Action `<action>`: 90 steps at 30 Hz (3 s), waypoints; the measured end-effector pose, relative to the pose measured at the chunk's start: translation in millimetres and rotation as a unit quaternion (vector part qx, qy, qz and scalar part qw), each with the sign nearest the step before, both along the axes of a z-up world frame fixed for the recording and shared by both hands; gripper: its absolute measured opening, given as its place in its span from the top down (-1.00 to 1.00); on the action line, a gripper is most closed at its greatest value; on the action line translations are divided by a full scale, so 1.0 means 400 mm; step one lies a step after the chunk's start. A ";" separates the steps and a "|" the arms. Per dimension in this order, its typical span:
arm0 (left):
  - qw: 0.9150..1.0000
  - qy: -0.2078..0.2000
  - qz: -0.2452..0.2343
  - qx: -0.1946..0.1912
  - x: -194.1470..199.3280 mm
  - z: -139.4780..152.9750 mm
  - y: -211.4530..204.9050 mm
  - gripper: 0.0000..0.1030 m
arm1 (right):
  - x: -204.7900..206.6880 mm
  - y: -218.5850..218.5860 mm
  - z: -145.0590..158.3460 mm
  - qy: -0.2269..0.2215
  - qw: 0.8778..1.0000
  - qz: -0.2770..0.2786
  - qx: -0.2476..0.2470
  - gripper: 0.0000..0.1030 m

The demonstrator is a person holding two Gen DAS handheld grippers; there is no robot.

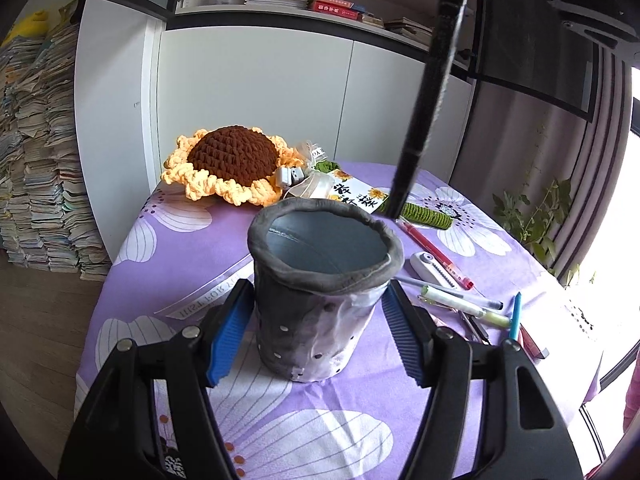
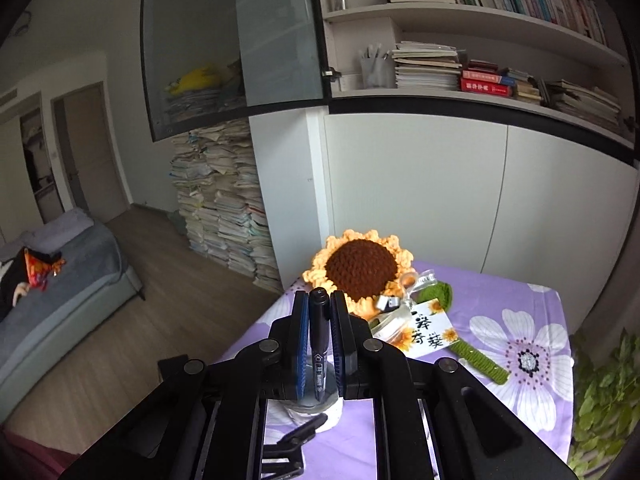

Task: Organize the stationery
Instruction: 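Grasp the black marker with the right gripper and drop it into the held pen holder, then grasp the pink checkered pen with the right gripper and insert it into the holder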

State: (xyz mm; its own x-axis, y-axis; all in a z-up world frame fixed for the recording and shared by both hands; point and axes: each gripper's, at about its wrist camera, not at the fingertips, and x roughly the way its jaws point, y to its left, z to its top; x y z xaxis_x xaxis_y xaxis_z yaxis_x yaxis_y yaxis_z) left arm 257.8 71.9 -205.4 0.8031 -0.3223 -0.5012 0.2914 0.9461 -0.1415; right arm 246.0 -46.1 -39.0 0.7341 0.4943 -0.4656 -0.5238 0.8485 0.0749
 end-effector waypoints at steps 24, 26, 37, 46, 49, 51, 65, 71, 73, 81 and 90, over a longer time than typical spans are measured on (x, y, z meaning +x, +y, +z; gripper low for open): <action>1.000 0.000 0.000 0.000 0.000 0.000 0.000 -0.27 | 0.091 -0.009 -0.222 0.151 0.988 -0.004 -0.022 0.68; 1.000 0.001 0.000 0.000 0.001 0.000 0.000 -0.27 | 0.074 -0.047 -0.209 0.142 0.990 -0.018 -0.009 0.45; 1.000 0.001 0.000 -0.001 0.001 0.000 0.000 -0.27 | 0.097 -0.088 -0.389 0.247 0.964 -0.044 -0.086 0.18; 1.000 0.002 -0.001 -0.002 0.000 -0.003 -0.002 -0.27 | 0.137 -0.090 -0.468 0.281 0.950 -0.064 -0.120 0.18; 1.000 0.002 -0.001 -0.003 -0.001 -0.003 -0.003 -0.28 | 0.149 -0.082 -0.484 0.285 0.948 -0.064 -0.126 0.18; 1.000 0.003 -0.001 -0.003 0.000 -0.003 -0.002 -0.28 | 0.161 -0.074 -0.492 0.286 0.947 -0.062 -0.130 0.18; 1.000 0.006 -0.001 -0.004 -0.003 -0.006 -0.004 -0.28 | 0.240 -0.025 -0.490 0.260 0.947 -0.063 -0.178 0.72; 1.000 0.007 -0.001 -0.005 -0.005 -0.007 -0.005 -0.28 | 0.234 -0.053 -0.447 0.255 0.956 -0.060 -0.133 0.78; 1.000 0.007 -0.001 -0.005 -0.003 -0.007 -0.004 -0.28 | 0.211 -0.073 -0.404 0.237 0.963 -0.060 -0.109 0.78; 1.000 0.007 -0.001 -0.005 -0.002 -0.006 -0.004 -0.27 | 0.099 -0.092 -0.219 0.141 0.987 -0.062 -0.044 0.78; 1.000 0.007 -0.001 -0.005 -0.002 -0.006 -0.004 -0.27 | 0.026 -0.068 -0.051 0.039 0.998 -0.042 0.001 0.78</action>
